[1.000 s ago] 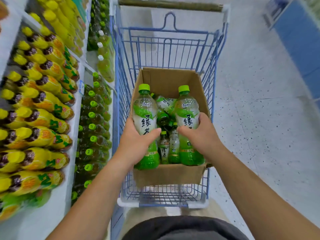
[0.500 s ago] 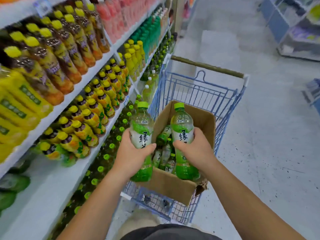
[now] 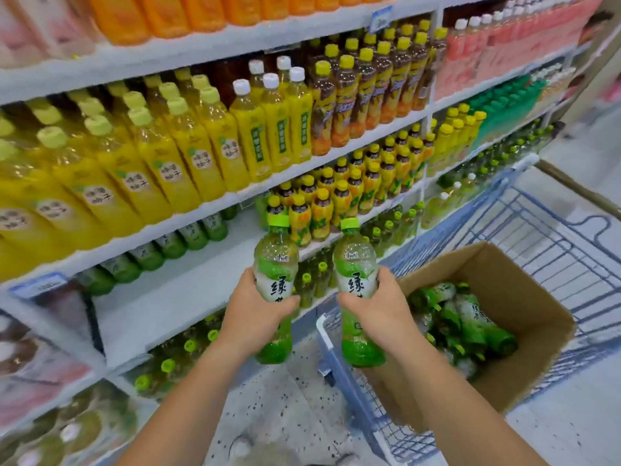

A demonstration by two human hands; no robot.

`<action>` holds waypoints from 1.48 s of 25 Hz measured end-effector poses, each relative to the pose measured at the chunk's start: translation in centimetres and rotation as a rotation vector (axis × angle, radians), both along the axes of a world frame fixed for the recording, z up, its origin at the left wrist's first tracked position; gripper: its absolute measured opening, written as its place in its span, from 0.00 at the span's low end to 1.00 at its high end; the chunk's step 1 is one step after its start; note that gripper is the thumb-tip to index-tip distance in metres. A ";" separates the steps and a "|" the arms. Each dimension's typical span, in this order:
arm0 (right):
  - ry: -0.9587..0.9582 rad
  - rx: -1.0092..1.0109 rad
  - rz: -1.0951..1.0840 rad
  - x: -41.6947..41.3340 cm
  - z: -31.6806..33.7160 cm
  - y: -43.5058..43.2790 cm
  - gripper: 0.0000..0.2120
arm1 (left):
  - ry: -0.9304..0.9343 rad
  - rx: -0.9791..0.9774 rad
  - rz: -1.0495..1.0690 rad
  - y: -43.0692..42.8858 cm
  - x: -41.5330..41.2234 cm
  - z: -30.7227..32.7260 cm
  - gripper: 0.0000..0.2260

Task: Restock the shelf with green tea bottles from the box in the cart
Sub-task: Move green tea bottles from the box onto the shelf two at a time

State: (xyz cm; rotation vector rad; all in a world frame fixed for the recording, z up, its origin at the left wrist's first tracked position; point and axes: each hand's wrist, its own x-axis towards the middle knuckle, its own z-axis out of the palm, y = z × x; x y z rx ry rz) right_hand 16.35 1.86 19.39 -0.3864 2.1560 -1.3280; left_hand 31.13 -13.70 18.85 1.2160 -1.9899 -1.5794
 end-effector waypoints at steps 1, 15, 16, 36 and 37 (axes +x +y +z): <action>0.007 0.009 0.035 0.8 -0.2 -1.5 0.22 | -0.007 0.008 0.038 -0.9 1.6 -0.3 0.22; 0.088 0.005 0.051 8.3 -11.0 -18.8 0.21 | -0.076 0.119 0.217 -13.3 10.8 -11.1 0.18; 0.092 0.010 0.052 8.0 -12.4 -19.7 0.21 | -0.074 0.111 0.225 -14.2 10.2 -12.3 0.19; 0.313 -0.454 0.222 -3.2 -26.9 -34.3 0.32 | 0.284 -0.293 0.448 -26.4 -2.0 -26.4 0.21; 0.319 -0.479 0.234 -3.4 -27.3 -34.4 0.32 | 0.304 -0.312 0.444 -26.6 -2.0 -26.7 0.21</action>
